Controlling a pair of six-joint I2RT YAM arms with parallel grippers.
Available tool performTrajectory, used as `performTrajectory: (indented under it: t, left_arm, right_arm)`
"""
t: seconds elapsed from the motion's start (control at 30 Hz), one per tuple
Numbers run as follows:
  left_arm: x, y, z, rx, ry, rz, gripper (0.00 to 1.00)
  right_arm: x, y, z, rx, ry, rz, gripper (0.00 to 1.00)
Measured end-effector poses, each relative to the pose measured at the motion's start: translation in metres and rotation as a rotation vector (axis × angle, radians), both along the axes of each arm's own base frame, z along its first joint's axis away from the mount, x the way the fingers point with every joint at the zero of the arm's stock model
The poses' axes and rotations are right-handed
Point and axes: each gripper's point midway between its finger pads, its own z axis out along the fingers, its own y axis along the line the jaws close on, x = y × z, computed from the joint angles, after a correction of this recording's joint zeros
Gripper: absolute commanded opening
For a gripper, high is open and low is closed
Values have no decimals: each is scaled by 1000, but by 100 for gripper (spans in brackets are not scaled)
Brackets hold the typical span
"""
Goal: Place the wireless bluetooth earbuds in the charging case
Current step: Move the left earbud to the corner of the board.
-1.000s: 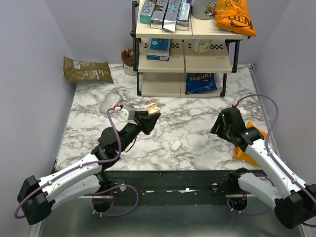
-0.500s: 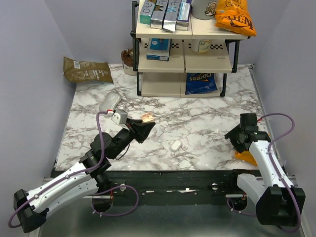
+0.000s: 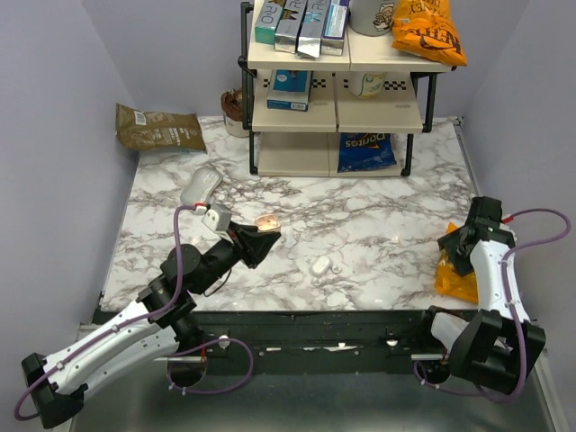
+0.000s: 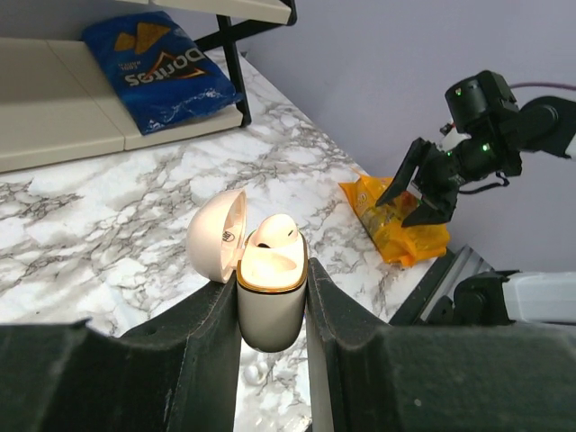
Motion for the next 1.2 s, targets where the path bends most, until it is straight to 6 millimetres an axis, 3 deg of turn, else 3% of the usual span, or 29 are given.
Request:
performTrajectory:
  t: [0.3, 0.5, 0.63, 0.8, 0.87, 1.07, 1.2]
  left_arm:
    - [-5, -4, -2, 6, 2, -35, 0]
    - [-5, -7, -4, 15, 7, -49, 0]
    - [-5, -8, -6, 21, 11, -49, 0]
    - [-2, -9, -13, 45, 21, -41, 0]
    - [1, -10, -17, 57, 31, -33, 0]
    - [14, -12, -29, 119, 38, 8, 0]
    - [22, -11, -25, 125, 13, 46, 0]
  right_arm:
    - [-15, -52, 14, -88, 65, -102, 70]
    - [-12, -55, 15, -81, 83, -62, 70]
    - [-4, -39, 28, -74, 10, 3, 68]
    - [12, 8, 54, -104, -126, 194, 67]
    - [13, 15, 60, -110, -161, 214, 66]
    - [15, 41, 54, -151, -134, 326, 66]
    - [18, 55, 41, -198, -50, 413, 68]
